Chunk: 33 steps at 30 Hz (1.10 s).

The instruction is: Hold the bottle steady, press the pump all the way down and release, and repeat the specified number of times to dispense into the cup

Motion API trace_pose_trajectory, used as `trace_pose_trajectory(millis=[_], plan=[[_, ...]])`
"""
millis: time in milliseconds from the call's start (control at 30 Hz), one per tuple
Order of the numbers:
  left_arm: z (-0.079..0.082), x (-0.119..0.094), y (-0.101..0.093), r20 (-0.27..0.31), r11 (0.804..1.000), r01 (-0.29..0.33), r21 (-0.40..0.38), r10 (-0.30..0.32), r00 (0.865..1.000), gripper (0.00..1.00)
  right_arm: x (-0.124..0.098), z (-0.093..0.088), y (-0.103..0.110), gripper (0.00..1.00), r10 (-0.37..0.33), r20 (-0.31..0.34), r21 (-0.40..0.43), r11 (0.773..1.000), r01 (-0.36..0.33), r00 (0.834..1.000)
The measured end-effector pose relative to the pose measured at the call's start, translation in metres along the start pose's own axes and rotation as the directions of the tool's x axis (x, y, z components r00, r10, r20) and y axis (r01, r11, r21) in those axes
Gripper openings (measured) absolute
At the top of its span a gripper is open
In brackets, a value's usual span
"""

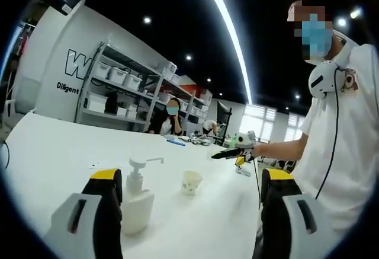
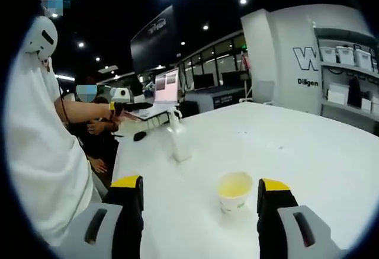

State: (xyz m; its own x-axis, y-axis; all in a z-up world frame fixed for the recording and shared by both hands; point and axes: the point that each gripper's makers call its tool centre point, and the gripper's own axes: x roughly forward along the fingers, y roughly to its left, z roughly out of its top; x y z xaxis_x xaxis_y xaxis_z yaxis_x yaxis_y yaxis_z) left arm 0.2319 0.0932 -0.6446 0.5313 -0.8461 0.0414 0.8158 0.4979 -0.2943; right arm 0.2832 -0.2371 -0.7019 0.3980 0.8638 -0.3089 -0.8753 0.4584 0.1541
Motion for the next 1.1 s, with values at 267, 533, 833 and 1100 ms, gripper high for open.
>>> trace_pose_trajectory(millis=[267,533,833,1100], plan=[[0.0001,0.0002,-0.0031,-0.004,1.0,0.01,-0.006,-0.01,1.0,0.96,0.0015,0.0007,0.0002,0.77,-0.002,-0.012,-0.001,1.0,0.002,1.0],[0.0029,-0.0026,-0.003,0.004,1.0,0.01,-0.006,-0.01,1.0,0.95,0.0038,0.0046,-0.0009,0.77,-0.003,-0.013,-0.017,1.0,0.003,1.0],[0.0022,-0.0044,0.0025,0.007,1.0,0.008,-0.009,-0.008,1.0,0.95,0.0053,0.0045,-0.005,0.76,-0.009,-0.016,-0.002,1.0,0.009,1.0],[0.0028,-0.003,0.0047,0.011,1.0,0.006,-0.012,-0.006,1.0,0.95,0.0066,0.0049,-0.0062,0.74,-0.005,-0.027,0.0,1.0,0.005,1.0]])
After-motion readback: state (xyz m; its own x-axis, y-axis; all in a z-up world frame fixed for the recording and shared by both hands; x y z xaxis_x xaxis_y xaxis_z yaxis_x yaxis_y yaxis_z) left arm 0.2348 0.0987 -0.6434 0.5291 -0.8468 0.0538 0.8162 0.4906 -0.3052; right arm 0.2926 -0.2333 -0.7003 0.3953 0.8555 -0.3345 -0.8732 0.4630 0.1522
